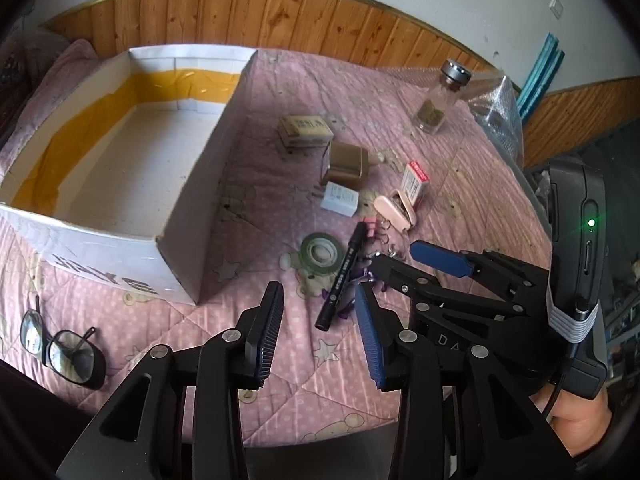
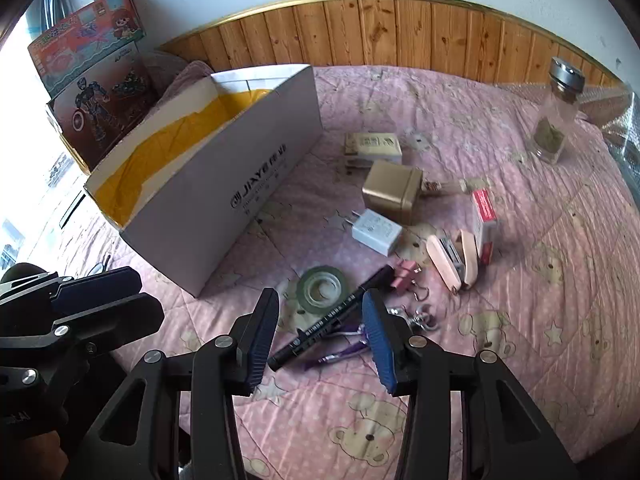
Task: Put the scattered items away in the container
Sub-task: 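Grasp the black marker with the left tool while the right tool grasps the purple figure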
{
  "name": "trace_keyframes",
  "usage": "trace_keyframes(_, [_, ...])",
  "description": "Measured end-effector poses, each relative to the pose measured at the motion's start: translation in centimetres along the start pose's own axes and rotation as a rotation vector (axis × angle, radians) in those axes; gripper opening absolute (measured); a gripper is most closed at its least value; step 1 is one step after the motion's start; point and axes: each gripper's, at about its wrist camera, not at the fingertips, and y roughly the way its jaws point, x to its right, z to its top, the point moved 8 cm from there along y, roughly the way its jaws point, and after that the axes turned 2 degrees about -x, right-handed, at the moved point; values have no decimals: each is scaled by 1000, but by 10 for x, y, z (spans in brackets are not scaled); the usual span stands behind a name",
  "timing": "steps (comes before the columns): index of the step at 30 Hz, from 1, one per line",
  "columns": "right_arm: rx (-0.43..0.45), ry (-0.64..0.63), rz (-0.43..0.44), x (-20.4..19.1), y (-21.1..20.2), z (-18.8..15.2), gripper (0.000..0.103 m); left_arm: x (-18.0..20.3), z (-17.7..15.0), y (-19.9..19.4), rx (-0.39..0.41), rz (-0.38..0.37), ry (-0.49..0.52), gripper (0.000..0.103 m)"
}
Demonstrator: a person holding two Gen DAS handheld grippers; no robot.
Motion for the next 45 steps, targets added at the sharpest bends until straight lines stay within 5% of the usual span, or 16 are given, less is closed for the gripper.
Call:
trace_keyframes(26, [-131, 300, 151, 64, 58, -40, 38, 6, -22, 113, -211, -52, 23, 45])
trace_keyframes(32, [-118, 295, 138, 60, 76, -29, 39, 2, -18, 117, -180, -65, 11, 45])
trace_keyframes(38, [-116, 254, 88, 70, 66, -26, 31, 7, -10, 116, -162, -86, 6, 43])
trace_keyframes(39, [-117, 252, 67, 76, 60, -27, 6, 9, -7, 118, -160, -85, 10, 43])
trace_keyframes(40, [-122, 237, 28, 83, 56, -28, 3, 11, -6, 121, -166, -87, 14, 44])
trace_keyframes(42, [-140, 218, -32, 97, 54, -31, 5, 15, -7, 129, -183, -83, 18, 44])
trace_keyframes(45, [-140, 315, 24, 107, 57, -32, 10, 20, -3, 132, -168, -53, 50, 40])
